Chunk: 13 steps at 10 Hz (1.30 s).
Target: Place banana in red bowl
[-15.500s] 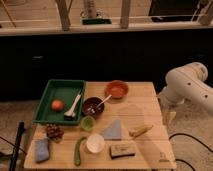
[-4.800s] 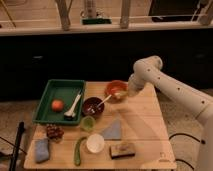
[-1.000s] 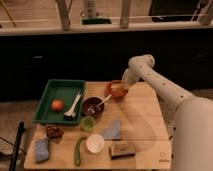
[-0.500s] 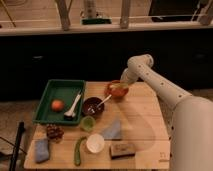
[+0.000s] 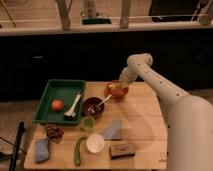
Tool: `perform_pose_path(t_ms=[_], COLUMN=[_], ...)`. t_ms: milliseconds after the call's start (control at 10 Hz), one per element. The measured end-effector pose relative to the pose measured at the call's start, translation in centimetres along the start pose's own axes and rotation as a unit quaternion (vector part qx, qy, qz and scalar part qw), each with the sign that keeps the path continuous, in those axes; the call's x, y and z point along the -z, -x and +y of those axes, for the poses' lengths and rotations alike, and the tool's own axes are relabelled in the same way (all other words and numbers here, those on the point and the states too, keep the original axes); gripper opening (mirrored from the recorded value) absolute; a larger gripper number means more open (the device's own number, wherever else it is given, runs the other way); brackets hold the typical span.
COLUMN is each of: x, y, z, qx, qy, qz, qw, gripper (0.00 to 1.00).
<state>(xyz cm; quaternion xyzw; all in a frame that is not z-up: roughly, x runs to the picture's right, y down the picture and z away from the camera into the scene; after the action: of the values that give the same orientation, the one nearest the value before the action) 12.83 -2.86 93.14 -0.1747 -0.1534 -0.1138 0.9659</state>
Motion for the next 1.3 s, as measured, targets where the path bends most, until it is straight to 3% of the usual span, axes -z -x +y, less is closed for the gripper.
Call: perform_pose_path(t_ms=[200,300,1300], x=[-0.03,-0.06,0.37], y=[0.17,0.24,0.30], z=[-0.06,-0.01,0.48], qx=[0.002,0.003,0.012], qy=[0.000,0.001,0.004], qz=[-0.004,-0.005,-0.005], qw=[1.0000,1.0000,0.9999], gripper=[0.75,0.80,0.80])
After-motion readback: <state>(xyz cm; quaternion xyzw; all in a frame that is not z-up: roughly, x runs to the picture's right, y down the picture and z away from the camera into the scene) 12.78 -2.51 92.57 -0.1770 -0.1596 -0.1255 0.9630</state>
